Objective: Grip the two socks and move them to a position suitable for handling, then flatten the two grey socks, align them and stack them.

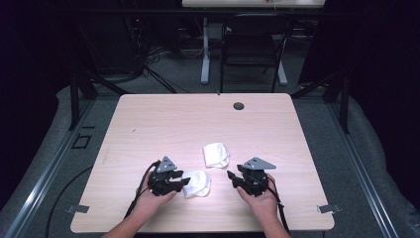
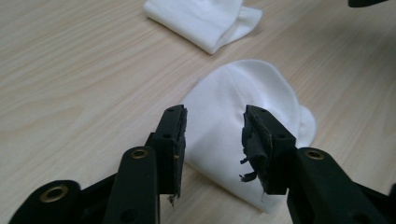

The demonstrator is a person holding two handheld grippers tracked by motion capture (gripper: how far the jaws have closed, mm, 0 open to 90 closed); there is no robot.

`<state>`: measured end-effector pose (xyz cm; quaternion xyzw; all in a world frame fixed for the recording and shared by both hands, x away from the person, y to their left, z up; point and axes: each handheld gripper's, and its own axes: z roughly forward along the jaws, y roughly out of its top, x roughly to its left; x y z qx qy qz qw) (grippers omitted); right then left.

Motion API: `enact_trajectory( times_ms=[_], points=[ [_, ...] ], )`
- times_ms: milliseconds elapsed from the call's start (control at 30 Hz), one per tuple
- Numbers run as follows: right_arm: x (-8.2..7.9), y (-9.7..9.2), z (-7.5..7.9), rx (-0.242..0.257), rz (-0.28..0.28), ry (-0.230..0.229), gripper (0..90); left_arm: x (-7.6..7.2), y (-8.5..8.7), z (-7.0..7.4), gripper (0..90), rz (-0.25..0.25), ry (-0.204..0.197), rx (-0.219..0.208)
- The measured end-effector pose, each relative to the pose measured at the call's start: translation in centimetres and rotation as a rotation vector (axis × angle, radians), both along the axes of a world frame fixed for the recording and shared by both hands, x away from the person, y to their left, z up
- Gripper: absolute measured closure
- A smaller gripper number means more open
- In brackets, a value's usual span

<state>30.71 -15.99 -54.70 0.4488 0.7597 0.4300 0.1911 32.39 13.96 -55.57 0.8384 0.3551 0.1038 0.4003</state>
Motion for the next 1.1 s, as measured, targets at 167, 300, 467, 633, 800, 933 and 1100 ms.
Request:
enact_trajectory(
  times_ms=[167,300,467,633,800,933,1100],
  points=[
    [0.2,0.1,-0.4,-0.024,-0.019,-0.005,61.1,-0.2,-1.5,0.6,61.0,-0.021,-0.004,-0.009],
    [0.7,0.2,-0.7,-0.004,0.01,0.037,68.0,-0.2,-3.0,0.6,60.6,-0.03,0.005,-0.021],
    [0.9,0.4,-0.6,-0.017,0.018,0.04,68.1,0.0,-5.2,0.3,60.1,-0.03,0.011,0.005],
    [0.7,0.3,-0.4,-0.004,0.025,0.041,78.1,-0.3,-7.0,0.1,58.1,-0.035,-0.009,0.036],
    [0.4,0.3,-0.2,0.009,0.031,0.049,85.1,-0.4,-7.7,-0.6,63.0,-0.012,-0.011,0.089],
    [0.4,0.4,-0.2,0.001,0.042,0.048,90.0,-0.7,-7.5,-0.7,77.9,-0.005,-0.051,0.126],
    [0.5,1.2,-0.5,-0.001,0.075,0.07,90.0,-0.7,-7.1,-0.4,89.6,-0.013,-0.051,0.117]
  ],
)
